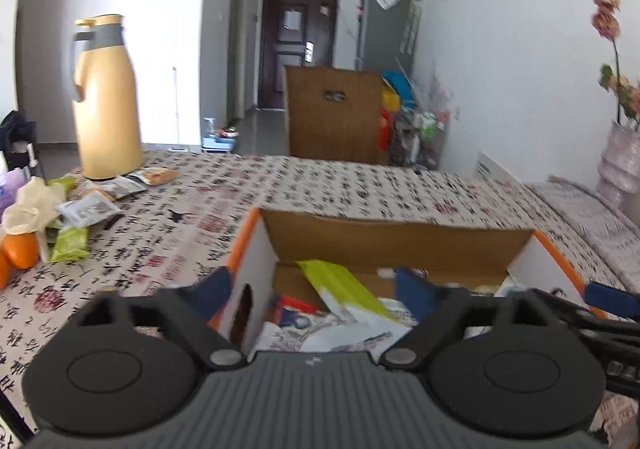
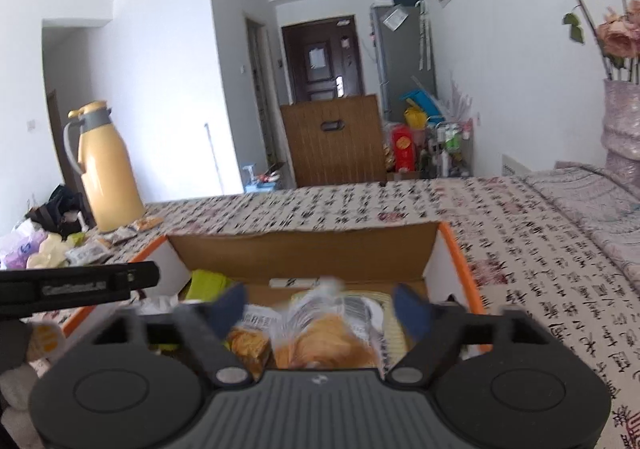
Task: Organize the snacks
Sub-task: 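Open both grippers to drop the packets into the box, then withdraw both tools from the box toward the pink packets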
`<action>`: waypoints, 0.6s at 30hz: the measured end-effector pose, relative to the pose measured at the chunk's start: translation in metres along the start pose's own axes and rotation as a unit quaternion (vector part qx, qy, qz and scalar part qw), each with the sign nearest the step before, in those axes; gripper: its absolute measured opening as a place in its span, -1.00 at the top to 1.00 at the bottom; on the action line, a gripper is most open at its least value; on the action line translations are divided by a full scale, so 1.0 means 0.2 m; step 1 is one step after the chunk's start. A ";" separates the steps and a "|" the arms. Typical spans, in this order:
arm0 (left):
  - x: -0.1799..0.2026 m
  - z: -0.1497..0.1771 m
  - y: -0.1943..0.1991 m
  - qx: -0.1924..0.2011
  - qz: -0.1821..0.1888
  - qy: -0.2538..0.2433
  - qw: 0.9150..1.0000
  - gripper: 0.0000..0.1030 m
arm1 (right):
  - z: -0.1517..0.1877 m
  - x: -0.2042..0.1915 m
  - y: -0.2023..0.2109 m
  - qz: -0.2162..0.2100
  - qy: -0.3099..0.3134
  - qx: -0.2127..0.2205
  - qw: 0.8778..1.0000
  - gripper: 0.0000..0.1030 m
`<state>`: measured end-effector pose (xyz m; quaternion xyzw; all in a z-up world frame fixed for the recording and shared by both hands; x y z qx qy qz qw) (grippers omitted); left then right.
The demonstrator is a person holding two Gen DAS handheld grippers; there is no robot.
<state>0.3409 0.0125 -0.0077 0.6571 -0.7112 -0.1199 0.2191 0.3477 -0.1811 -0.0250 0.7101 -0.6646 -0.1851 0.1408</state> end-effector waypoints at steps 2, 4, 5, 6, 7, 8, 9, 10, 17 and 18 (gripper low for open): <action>-0.02 -0.01 0.01 0.006 -0.007 0.007 1.000 -1.00 | -0.02 0.02 0.01 -0.001 -0.008 0.007 1.000 -0.92; -0.03 -0.01 0.01 0.004 -0.007 0.009 1.000 -1.00 | -0.02 0.04 0.02 0.003 -0.016 0.011 1.000 -1.00; -0.03 -0.02 0.01 0.003 -0.007 0.010 1.000 -1.00 | -0.02 0.04 0.02 0.005 -0.017 0.011 1.000 -1.00; -0.03 -0.02 0.01 0.003 -0.007 0.010 1.000 -1.00 | -0.02 0.05 0.02 0.004 -0.018 0.011 1.000 -1.00; -0.03 -0.02 0.01 0.003 -0.006 0.010 1.000 -1.00 | -0.02 0.06 0.02 0.004 -0.020 0.011 1.000 -1.00; -0.03 -0.02 0.01 0.003 -0.005 0.010 1.000 -1.00 | -0.03 0.06 0.02 0.004 -0.020 0.011 1.000 -1.00; -0.03 -0.02 0.01 0.003 -0.005 0.011 1.000 -1.00 | -0.03 0.06 0.02 0.004 -0.021 0.011 1.000 -1.00; -0.03 -0.02 0.01 0.002 -0.006 0.011 1.000 -1.00 | -0.03 0.06 0.02 0.004 -0.021 0.010 1.000 -1.00; -0.02 -0.03 0.03 0.001 -0.011 0.017 1.000 -1.00 | -0.06 0.05 0.05 0.009 -0.022 0.019 1.000 -1.00; -0.02 -0.04 0.04 0.003 -0.011 0.018 1.000 -1.00 | -0.07 0.05 0.06 0.010 -0.023 0.023 0.999 -1.00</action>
Point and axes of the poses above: each gripper's, at about its wrist camera, not at the fingertips, and y roughly against the way its jaws point, x to its right, z to its underside, the point moved 8 cm from there along -y, roughly the way its jaws point, and after that the axes turned 10 degrees about z, right-handed, at the moved point
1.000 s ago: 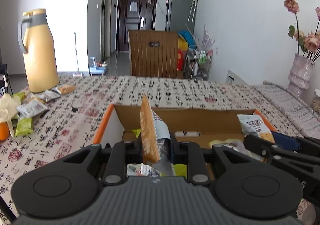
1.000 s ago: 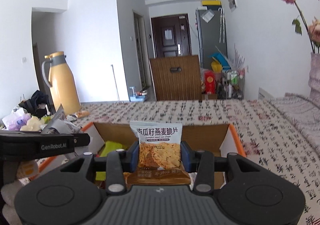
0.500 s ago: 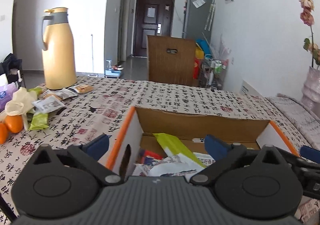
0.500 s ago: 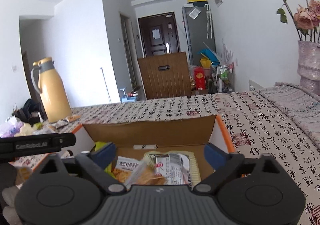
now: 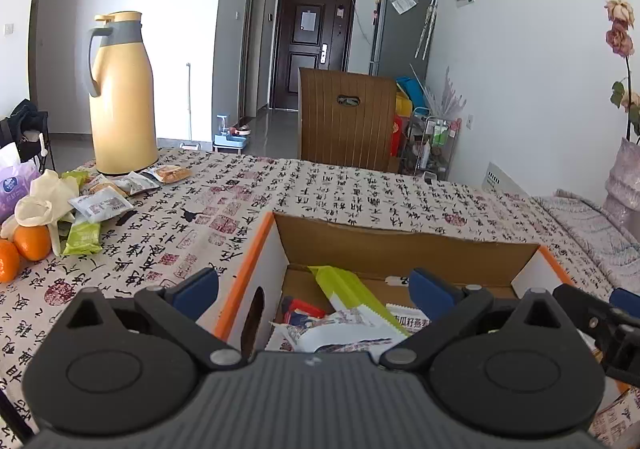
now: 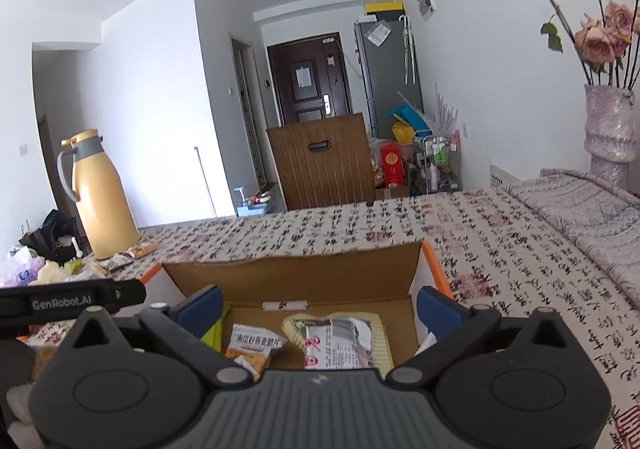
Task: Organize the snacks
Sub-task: 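Withdraw both tools from the box toward the pink packets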
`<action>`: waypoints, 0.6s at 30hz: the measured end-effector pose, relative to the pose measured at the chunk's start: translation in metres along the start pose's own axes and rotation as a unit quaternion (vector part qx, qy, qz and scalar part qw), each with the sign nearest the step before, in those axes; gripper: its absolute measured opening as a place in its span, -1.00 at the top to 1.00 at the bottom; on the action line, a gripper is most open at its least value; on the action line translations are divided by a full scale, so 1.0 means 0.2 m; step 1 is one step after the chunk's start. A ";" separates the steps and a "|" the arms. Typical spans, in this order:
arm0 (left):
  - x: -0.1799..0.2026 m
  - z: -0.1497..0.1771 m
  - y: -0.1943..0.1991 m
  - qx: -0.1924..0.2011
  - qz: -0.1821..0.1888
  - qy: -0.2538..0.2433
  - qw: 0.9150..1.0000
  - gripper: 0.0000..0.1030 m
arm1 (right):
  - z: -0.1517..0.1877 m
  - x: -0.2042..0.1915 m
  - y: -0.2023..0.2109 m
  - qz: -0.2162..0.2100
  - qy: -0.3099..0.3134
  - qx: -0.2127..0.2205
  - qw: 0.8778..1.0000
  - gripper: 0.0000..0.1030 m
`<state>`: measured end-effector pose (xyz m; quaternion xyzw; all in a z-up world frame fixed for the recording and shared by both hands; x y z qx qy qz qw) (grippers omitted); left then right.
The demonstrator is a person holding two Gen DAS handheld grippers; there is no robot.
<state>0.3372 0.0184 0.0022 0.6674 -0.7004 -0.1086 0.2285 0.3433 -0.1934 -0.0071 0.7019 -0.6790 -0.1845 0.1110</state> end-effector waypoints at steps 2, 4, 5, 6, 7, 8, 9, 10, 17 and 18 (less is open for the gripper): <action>0.00 -0.02 0.03 0.005 -0.001 0.000 1.000 -1.00 | -0.02 0.00 0.03 0.004 -0.001 0.007 1.000 -1.00; 0.00 -0.03 0.06 0.010 -0.002 0.002 1.000 -1.00 | -0.03 0.00 0.07 0.006 -0.001 0.012 1.000 -1.00; 0.00 -0.03 0.08 0.011 -0.004 0.003 1.000 -1.00 | -0.04 0.00 0.08 0.006 0.000 0.013 1.000 -1.00; 0.00 -0.04 0.10 0.013 -0.005 0.003 1.000 -1.00 | -0.04 0.00 0.10 0.006 0.000 0.014 1.000 -1.00; 0.00 -0.04 0.12 0.015 -0.005 0.003 1.000 -1.00 | -0.04 -0.01 0.12 0.007 0.001 0.014 1.000 -1.00; 0.00 -0.03 0.14 0.016 -0.006 0.004 1.000 -1.00 | -0.03 0.00 0.14 0.006 0.001 0.014 1.000 -1.00; -0.01 -0.03 0.17 0.017 -0.007 0.004 1.000 -1.00 | -0.03 -0.01 0.16 0.007 0.002 0.013 1.000 -1.00; -0.01 -0.02 0.19 0.017 -0.008 0.004 1.000 -1.00 | -0.02 -0.01 0.18 0.007 0.003 0.013 1.000 -1.00; -0.03 0.06 0.35 0.014 -0.010 -0.002 1.000 -1.00 | 0.03 -0.01 0.33 0.010 0.008 0.009 1.000 -1.00; -0.03 0.08 0.38 0.012 -0.011 -0.003 1.000 -1.00 | 0.04 -0.01 0.35 0.010 0.009 0.008 1.000 -1.00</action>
Point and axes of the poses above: each gripper's, at about its wrist camera, not at the fingertips, and y roughly against the way its jaws point, x to its right, z to its underside, the point moved 8 cm from there along -y, roughly the way its jaws point, and after that the axes turned 10 degrees about z, right-handed, at the moved point
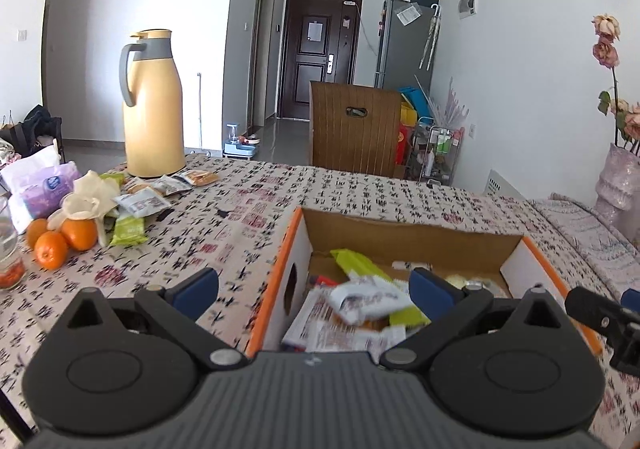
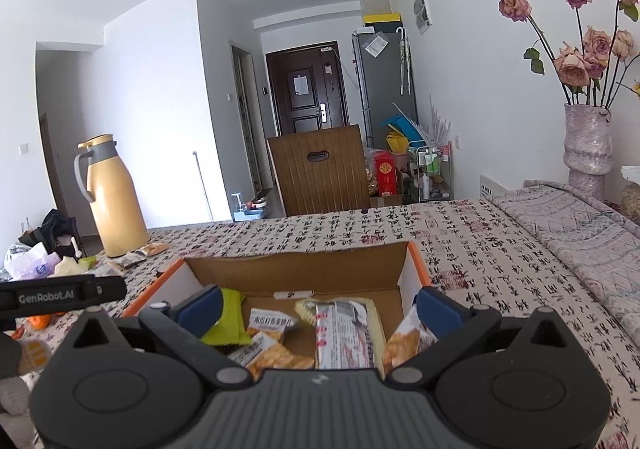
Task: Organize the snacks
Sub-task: 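Withdraw both tools from the box toward the pink packets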
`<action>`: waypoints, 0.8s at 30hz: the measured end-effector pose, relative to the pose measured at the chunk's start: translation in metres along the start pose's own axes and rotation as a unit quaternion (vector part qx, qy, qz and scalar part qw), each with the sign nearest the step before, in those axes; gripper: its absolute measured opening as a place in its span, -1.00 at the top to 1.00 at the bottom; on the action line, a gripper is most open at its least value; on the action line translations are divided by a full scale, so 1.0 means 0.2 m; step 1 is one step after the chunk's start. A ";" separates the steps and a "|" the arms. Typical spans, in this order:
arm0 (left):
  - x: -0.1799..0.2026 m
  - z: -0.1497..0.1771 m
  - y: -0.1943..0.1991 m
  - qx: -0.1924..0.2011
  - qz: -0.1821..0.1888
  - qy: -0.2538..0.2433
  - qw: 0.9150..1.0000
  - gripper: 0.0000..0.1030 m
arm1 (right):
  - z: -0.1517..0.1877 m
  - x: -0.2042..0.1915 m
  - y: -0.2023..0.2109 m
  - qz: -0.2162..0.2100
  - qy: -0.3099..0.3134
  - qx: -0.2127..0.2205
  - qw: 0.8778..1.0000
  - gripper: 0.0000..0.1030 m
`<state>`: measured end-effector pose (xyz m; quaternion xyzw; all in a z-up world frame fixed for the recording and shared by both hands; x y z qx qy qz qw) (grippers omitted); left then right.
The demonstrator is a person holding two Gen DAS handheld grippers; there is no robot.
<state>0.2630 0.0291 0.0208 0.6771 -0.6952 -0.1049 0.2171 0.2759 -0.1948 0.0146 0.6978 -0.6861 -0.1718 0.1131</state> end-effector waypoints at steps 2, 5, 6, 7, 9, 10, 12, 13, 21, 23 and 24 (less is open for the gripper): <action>-0.01 0.04 0.04 -0.005 -0.001 -0.001 1.000 -1.00 | 0.03 0.00 0.04 -0.001 0.001 -0.004 1.000 -1.00; -0.02 0.10 0.09 -0.011 -0.002 -0.004 1.000 -1.00 | 0.08 0.01 0.10 -0.003 0.002 -0.012 1.000 -1.00; -0.02 0.12 0.10 -0.013 -0.002 -0.006 1.000 -1.00 | 0.10 0.01 0.12 -0.003 0.003 -0.015 1.000 -1.00; -0.03 0.14 0.12 -0.016 -0.002 -0.009 1.000 -1.00 | 0.12 0.01 0.13 -0.003 0.004 -0.020 1.000 -1.00; -0.03 0.19 0.14 -0.022 -0.003 -0.015 1.000 -1.00 | 0.17 0.02 0.15 -0.002 0.005 -0.031 1.000 -1.00; -0.04 0.22 0.15 -0.026 -0.003 -0.016 1.000 -1.00 | 0.20 0.03 0.16 -0.001 0.006 -0.036 0.999 -1.00; -0.05 0.27 0.17 -0.032 -0.006 -0.016 0.999 -1.00 | 0.24 0.04 0.18 0.001 0.006 -0.046 0.999 -1.00; -0.06 0.29 0.18 -0.035 -0.005 -0.015 0.999 -1.00 | 0.27 0.04 0.19 0.001 0.006 -0.050 0.999 -1.00; -0.12 0.43 0.27 -0.050 0.000 -0.014 0.999 -1.00 | 0.41 0.07 0.25 0.002 0.015 -0.077 0.997 -1.00; -0.13 0.46 0.28 -0.052 0.000 -0.015 0.999 -1.00 | 0.45 0.08 0.26 0.002 0.017 -0.085 0.996 -1.00; -0.13 0.47 0.29 -0.054 0.001 -0.015 0.998 -1.00 | 0.47 0.08 0.27 0.000 0.018 -0.088 0.996 -1.00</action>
Point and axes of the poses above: each gripper's, at about its wrist camera, not at the fingertips, and y roughly against the way its jaws point, x to its right, z to its underside, the point moved 8 cm from there along -y, roughly the way its jaws point, and after that the axes turned 10 degrees about z, right-handed, at the moved point
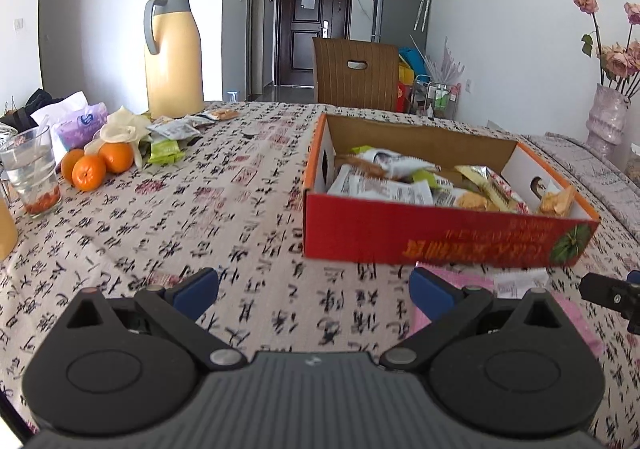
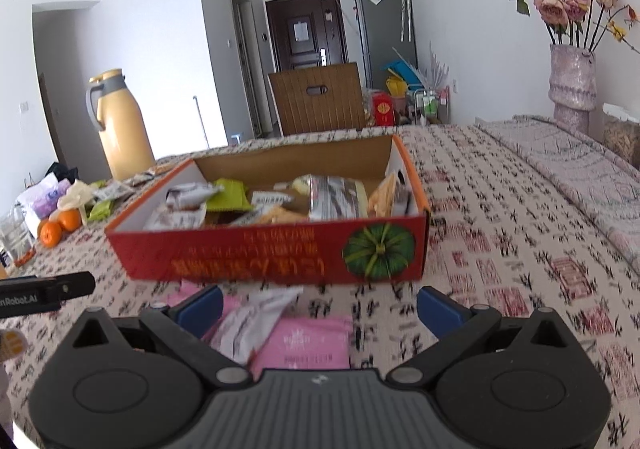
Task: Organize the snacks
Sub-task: 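Withdraw both tools from the box toward the pink packets, then lower the right gripper onto a pink packet and close it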
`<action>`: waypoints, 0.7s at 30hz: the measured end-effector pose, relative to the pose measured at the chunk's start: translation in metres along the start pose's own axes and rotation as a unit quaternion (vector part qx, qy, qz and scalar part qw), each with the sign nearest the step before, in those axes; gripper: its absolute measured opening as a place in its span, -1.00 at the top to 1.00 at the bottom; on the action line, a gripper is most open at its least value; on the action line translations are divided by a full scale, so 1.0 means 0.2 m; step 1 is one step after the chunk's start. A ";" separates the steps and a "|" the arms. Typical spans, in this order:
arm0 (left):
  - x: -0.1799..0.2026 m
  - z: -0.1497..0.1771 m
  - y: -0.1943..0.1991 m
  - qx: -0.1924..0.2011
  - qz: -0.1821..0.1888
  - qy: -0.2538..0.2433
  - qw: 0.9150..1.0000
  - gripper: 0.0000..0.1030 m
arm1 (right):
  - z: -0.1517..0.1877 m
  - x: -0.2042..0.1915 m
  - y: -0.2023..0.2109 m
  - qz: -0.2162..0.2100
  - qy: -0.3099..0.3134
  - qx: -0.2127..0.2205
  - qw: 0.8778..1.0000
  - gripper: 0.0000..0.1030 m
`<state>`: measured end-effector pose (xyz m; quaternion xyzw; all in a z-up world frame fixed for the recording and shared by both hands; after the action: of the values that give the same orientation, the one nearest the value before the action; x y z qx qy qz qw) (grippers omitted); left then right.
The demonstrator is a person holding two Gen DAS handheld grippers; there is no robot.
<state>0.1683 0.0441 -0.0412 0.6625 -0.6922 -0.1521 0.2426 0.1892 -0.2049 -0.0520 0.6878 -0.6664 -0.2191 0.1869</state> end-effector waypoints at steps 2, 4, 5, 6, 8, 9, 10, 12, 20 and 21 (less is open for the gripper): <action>0.00 0.02 0.01 -0.002 0.003 0.001 1.000 -1.00 | 0.03 0.00 0.00 -0.003 -0.001 -0.006 1.000 -1.00; 0.01 0.03 0.02 -0.002 0.006 -0.003 1.000 -1.00 | 0.06 -0.02 0.00 -0.007 0.002 -0.012 1.000 -1.00; 0.02 0.04 0.02 -0.003 0.007 -0.004 1.000 -1.00 | 0.07 -0.03 0.01 -0.008 0.004 -0.013 1.000 -1.00; 0.02 0.04 0.03 -0.003 0.009 -0.006 1.000 -1.00 | 0.08 -0.03 0.01 -0.008 0.005 -0.013 1.000 -1.00; 0.03 0.05 0.03 -0.001 0.012 -0.008 1.000 -1.00 | 0.09 -0.04 0.02 -0.010 0.009 -0.012 1.000 -1.00; 0.03 0.05 0.04 0.000 0.013 -0.010 1.000 -1.00 | 0.09 -0.05 0.02 -0.011 0.009 -0.010 1.000 -1.00; 0.03 0.06 0.04 0.001 0.014 -0.010 1.000 -1.00 | 0.09 -0.05 0.02 -0.011 0.008 -0.008 1.000 -1.00; 0.04 0.07 0.04 -0.001 0.015 -0.011 1.000 -1.00 | 0.10 -0.05 0.02 -0.010 0.006 -0.008 1.000 -1.00; 0.03 0.09 0.06 0.002 0.023 -0.011 1.000 -1.00 | 0.12 -0.03 0.02 0.001 0.000 -0.010 1.000 -1.00; 0.03 0.09 0.06 0.001 0.023 -0.011 1.000 -1.00 | 0.11 -0.03 0.02 0.003 0.000 -0.009 1.000 -1.00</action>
<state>0.1488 0.0372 -0.0501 0.6449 -0.7100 -0.1526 0.2381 0.1735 -0.1987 -0.0689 0.6841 -0.6663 -0.2245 0.1940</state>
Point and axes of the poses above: each gripper's, at about its wrist camera, not at the fingertips, and y roughly against the way its jaws point, x to its right, z to its underside, the point moved 8 cm from there along -y, roughly the way its jaws point, and after that the axes turned 10 degrees about z, right-handed, at the moved point
